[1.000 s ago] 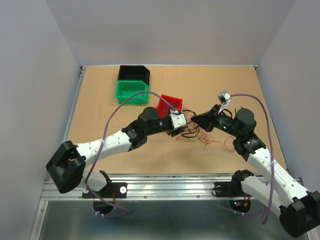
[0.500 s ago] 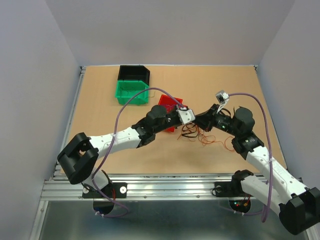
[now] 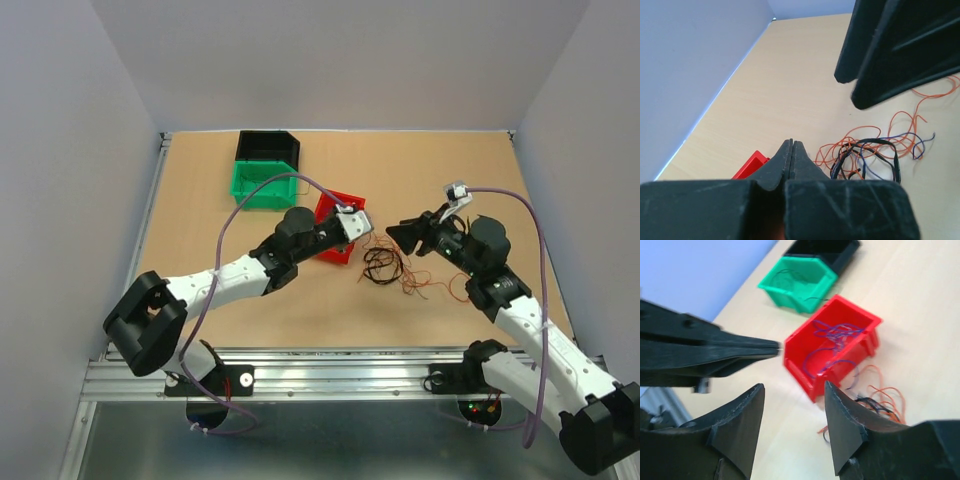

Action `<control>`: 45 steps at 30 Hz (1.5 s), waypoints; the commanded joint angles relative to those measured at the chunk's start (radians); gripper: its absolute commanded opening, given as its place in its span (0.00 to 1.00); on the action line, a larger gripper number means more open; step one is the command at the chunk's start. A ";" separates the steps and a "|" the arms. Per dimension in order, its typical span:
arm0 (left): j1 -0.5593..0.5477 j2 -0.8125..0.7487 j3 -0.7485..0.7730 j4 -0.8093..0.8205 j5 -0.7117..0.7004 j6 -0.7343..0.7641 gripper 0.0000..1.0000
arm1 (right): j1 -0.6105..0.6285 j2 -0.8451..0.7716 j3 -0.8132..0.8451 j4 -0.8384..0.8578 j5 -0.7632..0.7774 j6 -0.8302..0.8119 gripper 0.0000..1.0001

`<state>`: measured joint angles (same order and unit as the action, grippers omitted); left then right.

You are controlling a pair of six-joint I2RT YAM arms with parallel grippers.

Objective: Untangle the cables

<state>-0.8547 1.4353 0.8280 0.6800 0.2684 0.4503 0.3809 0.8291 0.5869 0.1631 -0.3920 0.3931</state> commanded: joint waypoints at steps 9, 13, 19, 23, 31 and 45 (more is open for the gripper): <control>0.039 -0.070 -0.012 -0.040 0.156 0.001 0.03 | 0.004 0.146 0.051 -0.124 0.263 -0.048 0.51; 0.039 -0.029 0.032 -0.103 0.147 0.010 0.12 | 0.004 0.232 0.103 -0.243 0.387 -0.045 0.48; 0.039 -0.016 0.051 -0.140 0.152 0.027 0.22 | 0.022 0.372 0.171 -0.336 0.484 -0.042 0.45; 0.039 -0.010 0.056 -0.151 0.164 0.034 0.26 | 0.030 0.455 0.194 -0.346 0.498 -0.046 0.45; 0.036 0.039 0.094 -0.286 0.276 0.125 0.48 | 0.032 0.571 0.240 -0.352 0.551 -0.049 0.38; -0.043 0.172 0.120 -0.372 0.242 0.289 0.57 | 0.033 0.582 0.246 -0.361 0.558 -0.053 0.01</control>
<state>-0.8822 1.6005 0.9077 0.3004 0.5156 0.6933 0.4072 1.4357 0.7792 -0.1989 0.1436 0.3435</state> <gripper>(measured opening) 0.571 0.015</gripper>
